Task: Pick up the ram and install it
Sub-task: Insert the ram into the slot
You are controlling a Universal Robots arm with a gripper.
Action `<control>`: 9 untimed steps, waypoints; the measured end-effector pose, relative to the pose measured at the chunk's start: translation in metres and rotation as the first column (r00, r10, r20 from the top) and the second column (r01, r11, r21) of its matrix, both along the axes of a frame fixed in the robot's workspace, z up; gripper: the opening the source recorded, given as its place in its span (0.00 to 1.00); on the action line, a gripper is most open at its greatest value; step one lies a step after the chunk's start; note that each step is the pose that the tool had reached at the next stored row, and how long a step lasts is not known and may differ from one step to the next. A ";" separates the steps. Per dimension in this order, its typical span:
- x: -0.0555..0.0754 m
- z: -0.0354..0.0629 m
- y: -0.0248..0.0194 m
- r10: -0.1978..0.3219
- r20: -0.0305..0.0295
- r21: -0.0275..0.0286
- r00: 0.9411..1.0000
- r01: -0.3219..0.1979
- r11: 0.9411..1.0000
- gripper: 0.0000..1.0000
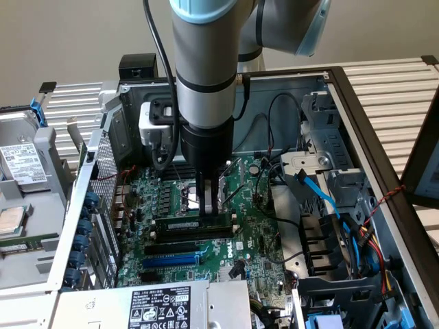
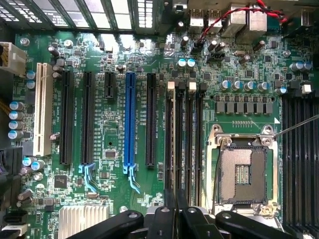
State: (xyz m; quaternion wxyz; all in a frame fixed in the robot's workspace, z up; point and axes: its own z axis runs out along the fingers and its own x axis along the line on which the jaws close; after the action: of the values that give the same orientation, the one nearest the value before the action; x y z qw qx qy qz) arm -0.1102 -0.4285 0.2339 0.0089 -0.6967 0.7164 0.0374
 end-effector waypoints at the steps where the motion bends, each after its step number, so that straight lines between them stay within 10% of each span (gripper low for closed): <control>1: 0.000 -0.0001 0.0000 0.000 0.000 0.000 1.000 0.000 1.000 0.12; 9: -0.001 -0.0009 -0.0001 -0.004 0.000 0.000 1.000 0.004 1.000 0.12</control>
State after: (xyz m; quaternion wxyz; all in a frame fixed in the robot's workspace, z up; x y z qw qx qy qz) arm -0.1112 -0.4286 0.2329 0.0089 -0.6953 0.7177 0.0374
